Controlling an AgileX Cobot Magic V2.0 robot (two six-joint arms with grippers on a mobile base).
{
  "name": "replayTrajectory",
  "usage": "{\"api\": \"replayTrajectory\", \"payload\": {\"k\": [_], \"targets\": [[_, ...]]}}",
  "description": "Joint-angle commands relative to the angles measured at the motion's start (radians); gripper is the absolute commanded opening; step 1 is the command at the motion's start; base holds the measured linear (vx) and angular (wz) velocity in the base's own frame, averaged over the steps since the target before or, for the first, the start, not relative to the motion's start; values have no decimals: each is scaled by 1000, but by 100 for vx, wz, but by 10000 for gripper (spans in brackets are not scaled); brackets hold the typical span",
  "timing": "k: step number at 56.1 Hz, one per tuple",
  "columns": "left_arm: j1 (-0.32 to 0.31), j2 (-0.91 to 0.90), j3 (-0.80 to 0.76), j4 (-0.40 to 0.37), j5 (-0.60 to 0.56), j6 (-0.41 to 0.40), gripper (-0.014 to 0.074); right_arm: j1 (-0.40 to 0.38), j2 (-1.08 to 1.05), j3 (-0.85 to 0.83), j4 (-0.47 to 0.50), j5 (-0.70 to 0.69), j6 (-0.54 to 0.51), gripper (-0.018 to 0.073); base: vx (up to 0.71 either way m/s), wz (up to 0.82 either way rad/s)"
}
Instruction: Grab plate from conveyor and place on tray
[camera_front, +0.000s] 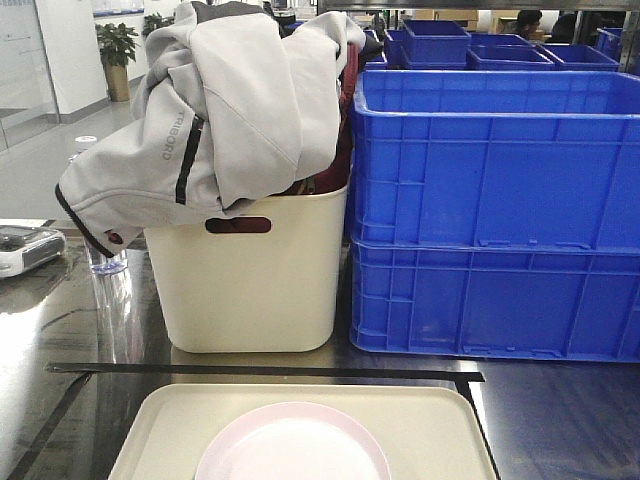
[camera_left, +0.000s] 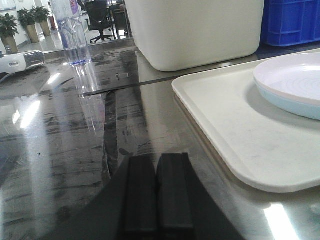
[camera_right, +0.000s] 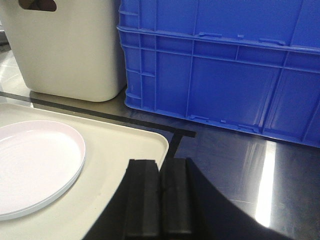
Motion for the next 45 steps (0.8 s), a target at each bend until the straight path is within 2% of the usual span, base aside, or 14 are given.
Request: {"api": "replayTrajectory", "payload": {"k": [1,6,10,11,17,23,27,45], "targets": [[2,-18,23,0,-78,-9,3,-6,2,-25,0,-81,-2,-9,0,0],[2,-18,23,0,-78,-9,3,-19,-26,7,-34,-101,-7,-9,0,0],[2,-18,23,0,-78,-9,3,-59,-90,105,-53,-167,9,-9,0,0],[2,-18,23,0,-78,-9,3,-152,-261,344,-59,-301,69,-9,0,0],[2,-18,23,0,-78,-9,3,-183,-382,505,-61,-378,69,-9,0,0],[2,-18,23,0,-78,-9,3,-182,-484,619,-61,-428,69,-9,0,0],[2,-18,23,0,-78,-9,3,-182,-521,623,-71,-367,67,-9,0,0],[2,-18,23,0,-78,-9,3,-182,-517,625,-79,-346,67,-9,0,0]]}}
